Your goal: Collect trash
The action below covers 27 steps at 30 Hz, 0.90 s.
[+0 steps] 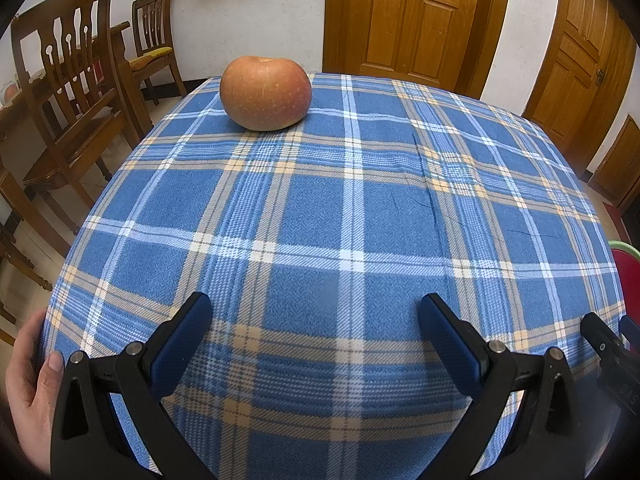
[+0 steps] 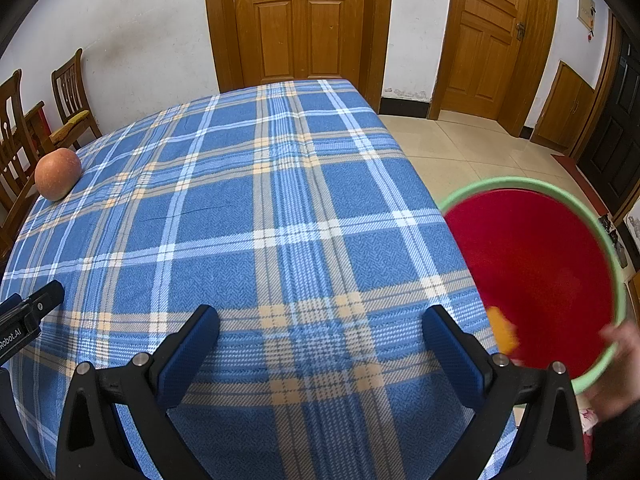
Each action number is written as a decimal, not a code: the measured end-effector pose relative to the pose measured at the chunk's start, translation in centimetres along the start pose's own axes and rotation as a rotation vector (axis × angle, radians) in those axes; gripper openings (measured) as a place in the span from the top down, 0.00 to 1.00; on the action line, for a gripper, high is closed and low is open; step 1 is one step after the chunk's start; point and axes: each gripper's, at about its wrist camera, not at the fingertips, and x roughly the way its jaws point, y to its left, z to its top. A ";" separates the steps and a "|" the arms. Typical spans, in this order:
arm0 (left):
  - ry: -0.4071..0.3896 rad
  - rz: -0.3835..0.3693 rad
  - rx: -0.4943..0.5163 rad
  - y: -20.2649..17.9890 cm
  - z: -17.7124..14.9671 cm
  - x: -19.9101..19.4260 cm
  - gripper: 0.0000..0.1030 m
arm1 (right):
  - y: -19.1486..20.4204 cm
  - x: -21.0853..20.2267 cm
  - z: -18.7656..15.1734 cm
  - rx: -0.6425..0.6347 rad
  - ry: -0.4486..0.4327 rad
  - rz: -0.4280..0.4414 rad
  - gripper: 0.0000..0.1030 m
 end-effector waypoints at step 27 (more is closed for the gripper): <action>0.000 0.000 0.000 -0.1 0.0 0.0 0.01 | 0.0 0.0 0.0 0.001 -0.001 0.001 0.00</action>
